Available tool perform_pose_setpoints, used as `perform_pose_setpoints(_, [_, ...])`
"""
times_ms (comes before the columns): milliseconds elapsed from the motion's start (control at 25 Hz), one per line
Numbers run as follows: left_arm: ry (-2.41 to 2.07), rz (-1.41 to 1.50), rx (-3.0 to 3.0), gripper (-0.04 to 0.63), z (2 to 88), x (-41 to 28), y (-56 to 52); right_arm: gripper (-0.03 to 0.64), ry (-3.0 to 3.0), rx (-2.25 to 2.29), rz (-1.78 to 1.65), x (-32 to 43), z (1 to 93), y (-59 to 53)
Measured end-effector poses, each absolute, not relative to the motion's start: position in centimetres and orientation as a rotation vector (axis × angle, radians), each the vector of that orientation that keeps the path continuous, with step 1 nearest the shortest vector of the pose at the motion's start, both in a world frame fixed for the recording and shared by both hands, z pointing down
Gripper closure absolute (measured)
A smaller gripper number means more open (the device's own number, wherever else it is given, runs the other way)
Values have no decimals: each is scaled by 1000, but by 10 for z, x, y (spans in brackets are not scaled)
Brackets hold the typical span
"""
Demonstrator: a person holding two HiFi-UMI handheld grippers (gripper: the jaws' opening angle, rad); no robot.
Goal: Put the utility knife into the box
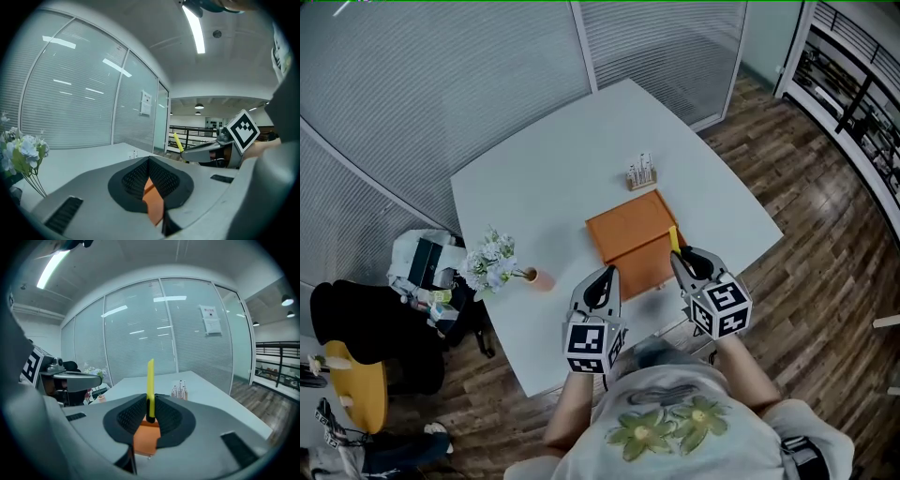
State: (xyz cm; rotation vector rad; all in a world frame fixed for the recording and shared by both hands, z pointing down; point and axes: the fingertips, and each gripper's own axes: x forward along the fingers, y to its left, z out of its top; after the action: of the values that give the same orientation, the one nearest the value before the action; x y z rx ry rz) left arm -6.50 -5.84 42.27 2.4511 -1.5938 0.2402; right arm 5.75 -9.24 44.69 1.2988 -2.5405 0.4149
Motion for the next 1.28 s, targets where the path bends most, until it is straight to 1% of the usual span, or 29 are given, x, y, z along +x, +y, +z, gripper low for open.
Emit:
perform_pose_setpoints(600, [-1549,284,2397,592,454,-68,-88,557,-2449,1204,502,55,496,-113])
perform_pose_setpoints(1280, [-1537,341,2362,594,475,-77,-108,557,-2377,1116,538,48,533,-125])
